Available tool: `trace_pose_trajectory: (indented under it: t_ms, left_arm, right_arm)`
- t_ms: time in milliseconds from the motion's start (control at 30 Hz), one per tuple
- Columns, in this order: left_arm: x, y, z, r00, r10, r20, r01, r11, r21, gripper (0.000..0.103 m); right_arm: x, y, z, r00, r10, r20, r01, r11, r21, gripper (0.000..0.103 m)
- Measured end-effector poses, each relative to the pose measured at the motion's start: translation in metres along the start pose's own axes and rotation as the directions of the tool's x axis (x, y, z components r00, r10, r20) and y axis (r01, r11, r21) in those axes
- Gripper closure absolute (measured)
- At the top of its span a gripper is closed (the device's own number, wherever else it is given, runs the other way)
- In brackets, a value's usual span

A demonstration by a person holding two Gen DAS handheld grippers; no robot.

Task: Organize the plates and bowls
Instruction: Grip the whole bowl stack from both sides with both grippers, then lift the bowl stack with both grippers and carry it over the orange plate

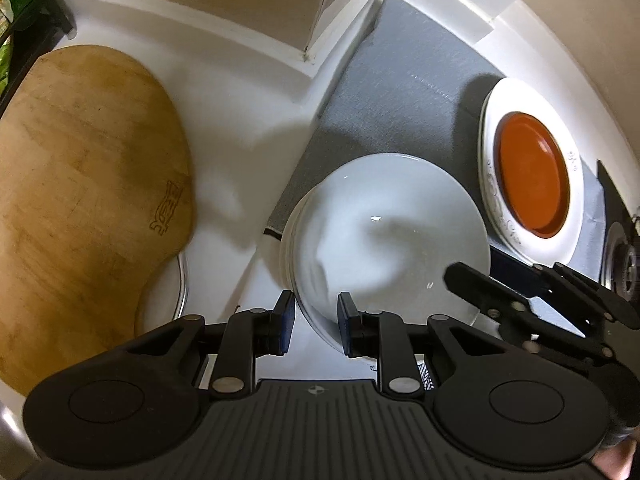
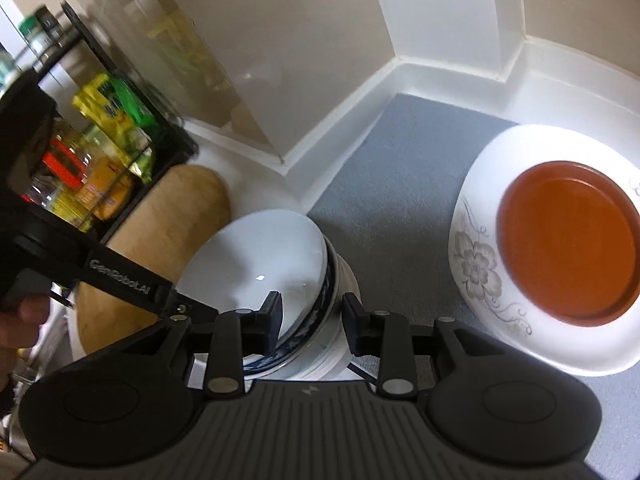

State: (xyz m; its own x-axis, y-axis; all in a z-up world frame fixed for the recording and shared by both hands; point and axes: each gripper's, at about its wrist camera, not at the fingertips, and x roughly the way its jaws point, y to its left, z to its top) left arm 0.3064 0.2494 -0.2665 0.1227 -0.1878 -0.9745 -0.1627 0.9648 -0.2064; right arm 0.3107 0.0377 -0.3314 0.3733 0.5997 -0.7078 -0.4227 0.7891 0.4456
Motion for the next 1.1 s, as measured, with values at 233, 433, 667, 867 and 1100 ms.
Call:
trace_pose_trajectory:
  t_ms: [233, 433, 667, 867, 1100]
  left_arm:
    - [-0.016, -0.006, -0.006, 0.993, -0.005, 0.114, -0.004, 0.997, 0.079, 0.079]
    - [-0.010, 0.001, -0.004, 0.994, -0.018, 0.110, 0.010, 0.998, 0.069, 0.079]
    - [0.002, 0.015, -0.001, 0.995, -0.054, 0.084, 0.051, 0.998, 0.045, 0.074]
    - [0.035, 0.019, 0.007, 0.991, -0.131, 0.020, 0.131, 0.991, 0.015, 0.046]
    - [0.035, 0.017, -0.001, 0.989, -0.137, 0.059, 0.135, 0.990, 0.044, 0.045]
  right_arm:
    - [-0.008, -0.015, -0.005, 0.997, 0.071, 0.036, -0.073, 0.996, 0.055, 0.090]
    - [-0.003, -0.019, -0.009, 0.995, 0.077, 0.062, -0.082, 0.993, 0.085, 0.091]
    - [-0.003, -0.054, -0.022, 0.987, 0.133, 0.095, -0.156, 0.937, 0.314, 0.053]
    - [0.026, -0.076, -0.036, 0.969, 0.238, 0.065, -0.241, 0.855, 0.459, 0.022]
    - [0.047, -0.071, -0.053, 0.950, 0.306, 0.061, -0.292, 0.805, 0.517, 0.029]
